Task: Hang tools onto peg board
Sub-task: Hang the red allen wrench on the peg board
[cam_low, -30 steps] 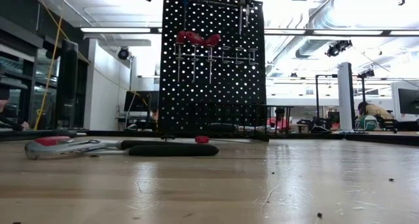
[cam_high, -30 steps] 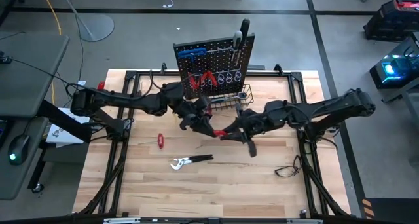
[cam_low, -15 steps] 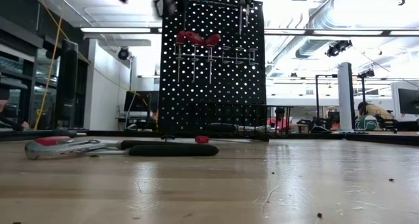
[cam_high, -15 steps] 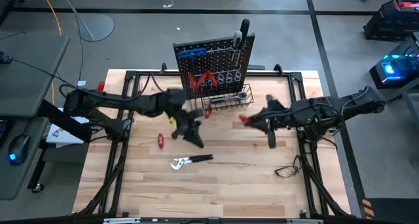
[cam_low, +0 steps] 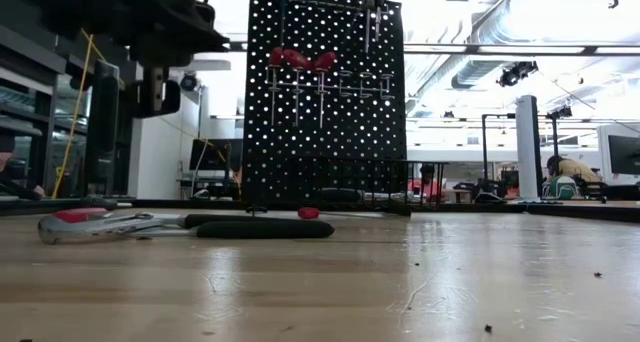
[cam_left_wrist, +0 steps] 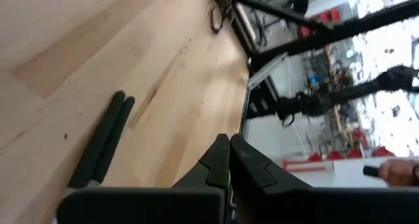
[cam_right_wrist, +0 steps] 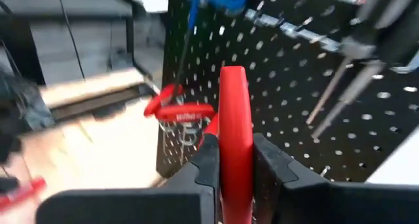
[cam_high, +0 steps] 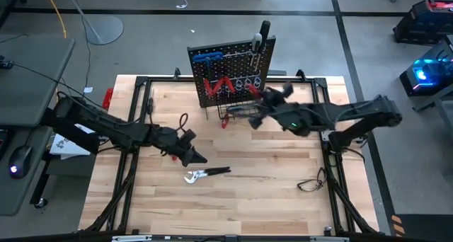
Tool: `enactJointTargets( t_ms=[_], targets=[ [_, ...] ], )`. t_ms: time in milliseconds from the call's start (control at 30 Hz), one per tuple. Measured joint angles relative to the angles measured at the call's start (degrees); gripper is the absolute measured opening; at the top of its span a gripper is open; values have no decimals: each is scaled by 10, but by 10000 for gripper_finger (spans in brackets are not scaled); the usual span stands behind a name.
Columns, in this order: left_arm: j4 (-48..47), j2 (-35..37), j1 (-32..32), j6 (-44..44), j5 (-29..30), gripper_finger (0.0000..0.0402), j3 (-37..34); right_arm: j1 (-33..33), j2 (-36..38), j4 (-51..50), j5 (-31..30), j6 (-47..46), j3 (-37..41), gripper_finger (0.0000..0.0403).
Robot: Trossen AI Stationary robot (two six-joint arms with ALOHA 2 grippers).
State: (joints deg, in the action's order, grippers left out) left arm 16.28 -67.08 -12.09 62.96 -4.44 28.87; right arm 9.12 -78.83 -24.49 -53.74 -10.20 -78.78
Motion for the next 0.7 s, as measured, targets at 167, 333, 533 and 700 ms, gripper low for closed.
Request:
enactJointTargets(
  t_ms=[167, 333, 533, 700],
  targets=[
    [14, 2, -8, 4, 22, 0, -6, -45, -66, -132, 51, -2, -96, 37],
    [32, 2, -8, -10, 26, 0, -6, -76, -106, -198, 89, 17, -164, 37],
    [44, 2, -8, -17, 26, 0, -6, -100, -127, -216, 127, 47, -191, 37],
    [47, 2, -9, -20, 26, 0, -6, -121, -131, -249, 142, 38, -191, 37]
  ],
)
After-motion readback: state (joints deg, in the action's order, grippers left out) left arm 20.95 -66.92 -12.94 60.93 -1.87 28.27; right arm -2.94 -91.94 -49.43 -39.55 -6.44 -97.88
